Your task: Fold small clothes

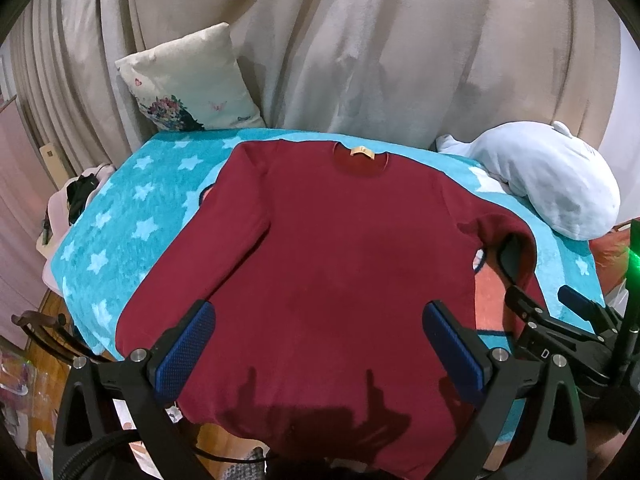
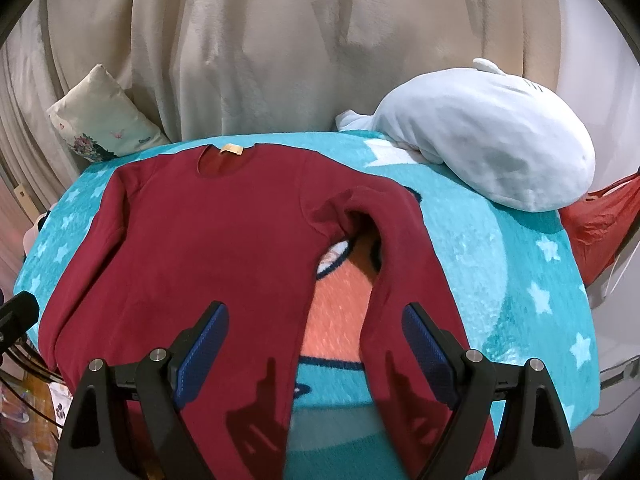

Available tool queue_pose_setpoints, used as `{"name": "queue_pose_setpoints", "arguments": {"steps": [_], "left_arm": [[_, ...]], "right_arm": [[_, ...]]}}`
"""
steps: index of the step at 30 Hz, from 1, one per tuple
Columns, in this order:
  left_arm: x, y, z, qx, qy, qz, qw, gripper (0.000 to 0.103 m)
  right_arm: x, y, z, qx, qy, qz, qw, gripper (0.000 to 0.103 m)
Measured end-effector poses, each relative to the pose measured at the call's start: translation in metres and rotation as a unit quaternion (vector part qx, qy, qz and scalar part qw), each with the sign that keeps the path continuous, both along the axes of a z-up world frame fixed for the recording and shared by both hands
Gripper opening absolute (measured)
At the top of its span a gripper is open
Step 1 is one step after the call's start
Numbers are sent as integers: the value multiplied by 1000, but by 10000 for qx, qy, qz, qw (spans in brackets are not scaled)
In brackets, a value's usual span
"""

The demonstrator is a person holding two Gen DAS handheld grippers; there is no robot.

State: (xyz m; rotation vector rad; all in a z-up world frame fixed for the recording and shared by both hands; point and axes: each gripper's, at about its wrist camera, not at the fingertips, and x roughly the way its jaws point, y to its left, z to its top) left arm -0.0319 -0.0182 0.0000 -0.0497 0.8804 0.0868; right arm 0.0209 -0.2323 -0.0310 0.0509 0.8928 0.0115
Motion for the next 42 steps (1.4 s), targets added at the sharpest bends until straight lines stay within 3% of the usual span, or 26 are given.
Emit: {"name": "queue_pose_setpoints", "arguments": {"steps": [42], "left_arm": [[-6, 20, -13, 97, 283, 438, 9986, 103]], "right_arm": [[8, 7, -23, 219, 372, 196, 9989, 91]]}}
